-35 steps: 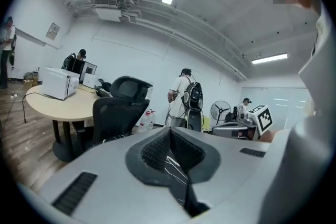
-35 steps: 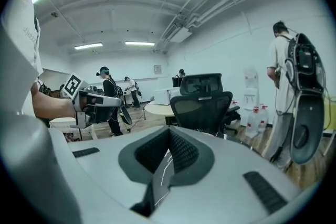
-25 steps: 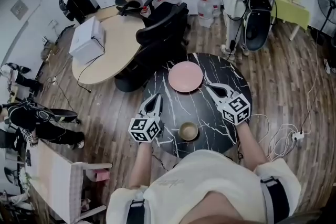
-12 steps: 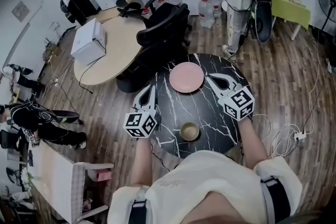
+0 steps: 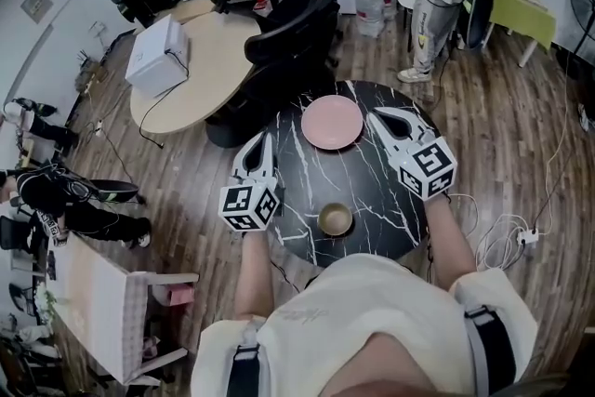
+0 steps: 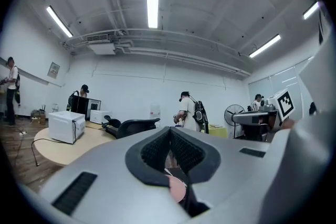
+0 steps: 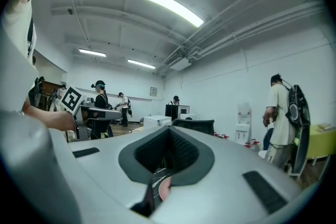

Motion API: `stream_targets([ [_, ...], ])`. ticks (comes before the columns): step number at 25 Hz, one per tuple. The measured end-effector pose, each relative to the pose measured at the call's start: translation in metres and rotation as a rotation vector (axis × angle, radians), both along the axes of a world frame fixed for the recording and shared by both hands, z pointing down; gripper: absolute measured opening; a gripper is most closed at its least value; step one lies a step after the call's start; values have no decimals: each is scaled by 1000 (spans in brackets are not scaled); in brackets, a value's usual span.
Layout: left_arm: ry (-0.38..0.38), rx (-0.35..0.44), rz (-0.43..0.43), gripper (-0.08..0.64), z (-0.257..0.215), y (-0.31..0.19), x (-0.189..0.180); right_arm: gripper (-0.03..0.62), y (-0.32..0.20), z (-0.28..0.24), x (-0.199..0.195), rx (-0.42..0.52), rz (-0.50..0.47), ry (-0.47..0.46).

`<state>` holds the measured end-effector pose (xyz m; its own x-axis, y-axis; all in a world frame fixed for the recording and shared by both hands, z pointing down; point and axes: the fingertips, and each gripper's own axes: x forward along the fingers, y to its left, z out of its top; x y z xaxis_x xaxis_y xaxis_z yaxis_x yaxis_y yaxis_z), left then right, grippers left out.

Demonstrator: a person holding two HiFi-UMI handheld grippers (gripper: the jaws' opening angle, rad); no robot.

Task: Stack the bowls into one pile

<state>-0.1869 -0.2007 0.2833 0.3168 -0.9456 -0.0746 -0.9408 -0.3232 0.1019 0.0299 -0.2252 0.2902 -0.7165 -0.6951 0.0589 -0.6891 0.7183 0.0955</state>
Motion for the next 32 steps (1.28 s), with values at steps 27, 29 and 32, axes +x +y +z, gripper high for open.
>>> stream_targets([
  [27, -28, -50, 1, 17, 23, 17, 10, 7, 11, 14, 4, -46, -4, 11],
  [29, -30, -54, 0, 17, 24, 18, 9, 6, 12, 13, 4, -54, -6, -6],
  [32, -22, -64, 0, 17, 27, 18, 9, 6, 13, 12, 5, -51, -4, -1],
])
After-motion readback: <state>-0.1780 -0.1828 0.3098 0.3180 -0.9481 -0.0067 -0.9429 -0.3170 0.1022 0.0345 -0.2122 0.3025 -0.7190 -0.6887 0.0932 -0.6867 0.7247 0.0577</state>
